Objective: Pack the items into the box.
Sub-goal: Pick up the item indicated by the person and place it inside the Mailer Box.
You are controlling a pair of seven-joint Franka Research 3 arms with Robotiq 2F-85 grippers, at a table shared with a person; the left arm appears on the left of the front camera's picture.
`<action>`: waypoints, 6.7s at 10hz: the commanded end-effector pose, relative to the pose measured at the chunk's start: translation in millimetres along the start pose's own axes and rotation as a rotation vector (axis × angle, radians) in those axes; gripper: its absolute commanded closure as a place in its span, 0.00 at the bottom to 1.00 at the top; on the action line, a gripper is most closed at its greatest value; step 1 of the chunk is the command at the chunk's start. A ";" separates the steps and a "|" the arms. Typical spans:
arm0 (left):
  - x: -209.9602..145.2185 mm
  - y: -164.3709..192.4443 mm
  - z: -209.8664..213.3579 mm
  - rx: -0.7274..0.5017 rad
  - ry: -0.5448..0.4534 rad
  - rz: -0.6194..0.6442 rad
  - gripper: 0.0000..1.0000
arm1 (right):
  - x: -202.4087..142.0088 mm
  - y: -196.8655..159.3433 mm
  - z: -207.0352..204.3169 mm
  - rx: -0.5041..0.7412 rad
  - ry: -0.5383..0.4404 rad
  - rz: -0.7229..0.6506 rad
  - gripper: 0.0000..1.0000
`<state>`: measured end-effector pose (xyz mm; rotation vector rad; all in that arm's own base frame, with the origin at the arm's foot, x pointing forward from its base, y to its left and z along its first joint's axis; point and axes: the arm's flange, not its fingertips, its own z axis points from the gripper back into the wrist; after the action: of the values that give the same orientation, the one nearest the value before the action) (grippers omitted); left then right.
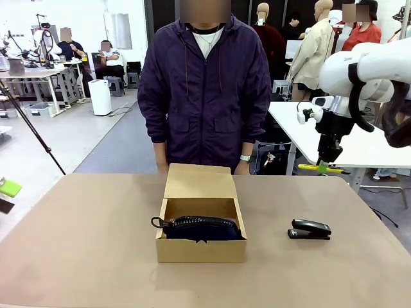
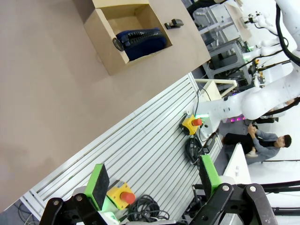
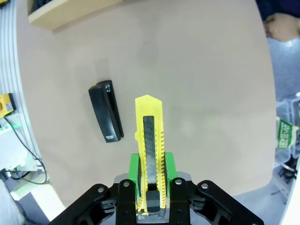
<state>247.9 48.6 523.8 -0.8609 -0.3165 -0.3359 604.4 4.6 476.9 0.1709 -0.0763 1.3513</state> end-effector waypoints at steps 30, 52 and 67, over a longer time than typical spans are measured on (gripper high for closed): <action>-2.5 2.5 1.4 0.000 -0.001 -0.015 0.00 | 320.0 181.8 -158.7 0.092 0.099 0.190 0.04; -2.5 2.5 1.4 0.000 -0.001 -0.015 0.00 | -136.7 317.3 13.4 0.370 -1.143 -1.141 0.00; -2.5 2.5 1.4 0.000 -0.001 -0.015 0.00 | -155.1 306.3 26.1 0.416 -1.089 -1.178 0.00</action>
<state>247.8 49.4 523.7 -0.8619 -0.3174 -0.3351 274.9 -87.9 501.7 1.0790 -0.5016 -0.0366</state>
